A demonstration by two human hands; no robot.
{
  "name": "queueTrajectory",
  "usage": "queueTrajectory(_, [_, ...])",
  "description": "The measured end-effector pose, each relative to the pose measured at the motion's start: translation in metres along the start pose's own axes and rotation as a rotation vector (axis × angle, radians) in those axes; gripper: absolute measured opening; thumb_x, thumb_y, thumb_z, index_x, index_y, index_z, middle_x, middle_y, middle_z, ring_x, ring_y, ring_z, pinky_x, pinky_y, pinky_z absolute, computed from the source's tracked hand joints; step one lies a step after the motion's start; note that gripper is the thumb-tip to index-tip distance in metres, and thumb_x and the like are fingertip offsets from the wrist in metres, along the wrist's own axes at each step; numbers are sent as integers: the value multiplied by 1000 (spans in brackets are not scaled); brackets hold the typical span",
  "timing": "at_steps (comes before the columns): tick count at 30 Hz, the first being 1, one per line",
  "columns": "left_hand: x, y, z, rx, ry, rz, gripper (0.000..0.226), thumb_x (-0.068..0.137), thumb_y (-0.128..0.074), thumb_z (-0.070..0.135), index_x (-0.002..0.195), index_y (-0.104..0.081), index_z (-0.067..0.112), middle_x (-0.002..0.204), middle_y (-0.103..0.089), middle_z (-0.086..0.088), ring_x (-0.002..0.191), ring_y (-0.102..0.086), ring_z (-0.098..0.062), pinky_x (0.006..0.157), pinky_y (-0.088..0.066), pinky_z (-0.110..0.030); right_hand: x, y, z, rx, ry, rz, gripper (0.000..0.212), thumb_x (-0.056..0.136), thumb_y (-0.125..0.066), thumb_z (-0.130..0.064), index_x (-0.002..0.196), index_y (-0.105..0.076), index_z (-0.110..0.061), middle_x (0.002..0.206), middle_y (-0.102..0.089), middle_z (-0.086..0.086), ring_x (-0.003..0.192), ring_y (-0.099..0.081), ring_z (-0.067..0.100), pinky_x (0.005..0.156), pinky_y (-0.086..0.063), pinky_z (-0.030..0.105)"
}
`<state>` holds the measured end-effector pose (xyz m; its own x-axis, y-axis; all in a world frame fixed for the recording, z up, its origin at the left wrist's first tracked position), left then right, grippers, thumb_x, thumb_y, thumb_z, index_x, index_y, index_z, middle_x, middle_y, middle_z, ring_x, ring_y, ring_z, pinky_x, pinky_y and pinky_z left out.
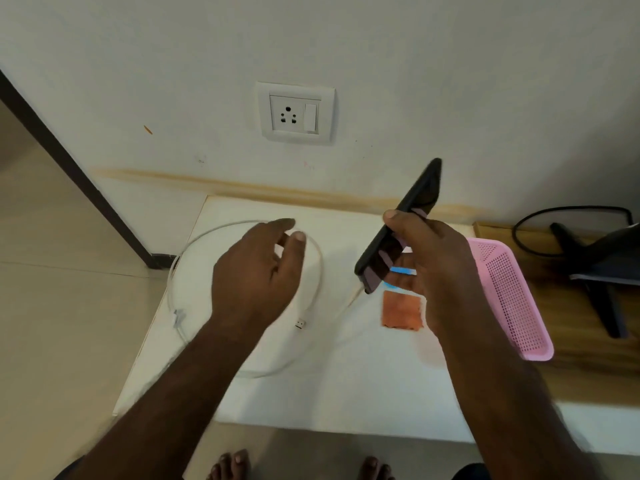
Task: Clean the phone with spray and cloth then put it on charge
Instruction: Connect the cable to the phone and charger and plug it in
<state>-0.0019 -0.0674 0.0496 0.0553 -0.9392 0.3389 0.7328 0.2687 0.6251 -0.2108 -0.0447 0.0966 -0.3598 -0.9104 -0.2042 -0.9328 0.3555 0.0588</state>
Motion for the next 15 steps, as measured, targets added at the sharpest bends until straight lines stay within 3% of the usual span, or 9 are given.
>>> queueTrajectory(3, [7,-19,-39,242,139,-110,46,90,-60,48,128,-63,21,126,-64,-5,110,-61,-26,90,-49,-41,4,-16,9,-313,-28,33,58,52,-72,-60,96,-63,-23,89,-71,0,75,-72,17,65,-61,41])
queueTrajectory(5, [4,-35,-57,359,162,-265,61,88,-64,49,140,-53,21,143,-53,-11,129,-48,-33,100,-44,-46,8,-30,19,-573,-18,17,59,51,-66,-65,96,-56,-28,94,-65,-2,75,-68,15,60,-58,34])
queueTrajectory(7, [0,-49,-70,451,165,-376,72,88,-61,54,150,-39,25,157,-36,-13,140,-35,-35,107,-40,-48,17,-45,34,-822,-20,-13,67,51,-62,-69,103,-53,-27,93,-58,-3,72,-61,12,48,-43,22])
queueTrajectory(10, [7,-59,-85,493,150,-431,73,90,-57,55,154,-28,32,165,-19,-12,148,-24,-37,112,-34,-50,31,-65,56,-1098,-45,-13,66,57,-59,-70,101,-47,-22,82,-40,-3,63,-43,9,45,-28,22])
queueTrajectory(15, [18,-66,-98,513,167,-479,66,89,-57,57,148,-39,33,167,-14,-8,146,-28,-36,112,-36,-49,58,-79,87,-1242,-91,-31,59,68,-58,-70,96,-48,-19,77,-36,-1,63,-39,11,57,-37,27])
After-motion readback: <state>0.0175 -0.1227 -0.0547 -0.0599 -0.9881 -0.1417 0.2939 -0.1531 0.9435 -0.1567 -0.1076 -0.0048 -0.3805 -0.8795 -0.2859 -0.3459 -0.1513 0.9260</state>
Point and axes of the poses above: each hand's wrist, its own x-axis towards the middle knuckle, its own y-axis out of the back of the hand, z = x × y, the point moved 2 cm from there along x, towards the middle knuckle
